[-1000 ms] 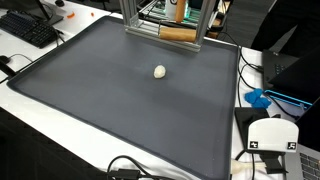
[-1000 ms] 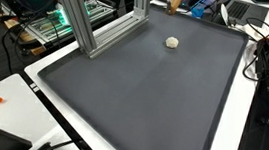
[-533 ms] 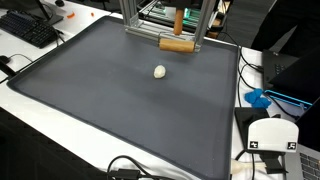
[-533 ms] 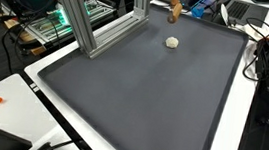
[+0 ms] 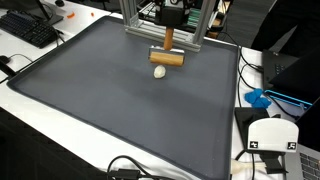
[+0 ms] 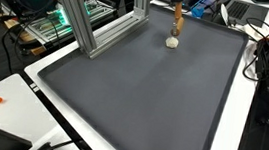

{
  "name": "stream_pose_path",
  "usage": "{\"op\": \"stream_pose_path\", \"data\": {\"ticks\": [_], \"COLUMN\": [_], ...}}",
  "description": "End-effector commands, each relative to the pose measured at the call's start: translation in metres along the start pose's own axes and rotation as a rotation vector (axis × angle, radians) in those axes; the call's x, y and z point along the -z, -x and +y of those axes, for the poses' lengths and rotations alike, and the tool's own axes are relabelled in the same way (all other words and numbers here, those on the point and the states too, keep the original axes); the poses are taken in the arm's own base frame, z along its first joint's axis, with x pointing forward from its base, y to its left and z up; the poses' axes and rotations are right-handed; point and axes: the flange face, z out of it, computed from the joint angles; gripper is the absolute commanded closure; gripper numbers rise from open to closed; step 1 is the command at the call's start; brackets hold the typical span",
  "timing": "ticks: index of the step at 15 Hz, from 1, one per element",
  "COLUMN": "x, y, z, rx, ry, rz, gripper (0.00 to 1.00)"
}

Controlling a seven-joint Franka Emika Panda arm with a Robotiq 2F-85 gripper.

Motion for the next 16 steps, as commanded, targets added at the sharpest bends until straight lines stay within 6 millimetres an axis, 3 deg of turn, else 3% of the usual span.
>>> {"op": "stream_pose_path", "data": {"ticks": [1, 9, 16], "x": [-0.012, -0.038, -0.039], "y": [-0.013, -0.014, -0.009], "z": [0.014, 0.026, 0.029], "rx": [-0.058, -0.113, -0.105], "ry": [0.024, 0.022, 0.024], "rz": [0.001, -0.058, -0.118], "gripper": [0.65, 0.65, 0.65]}}
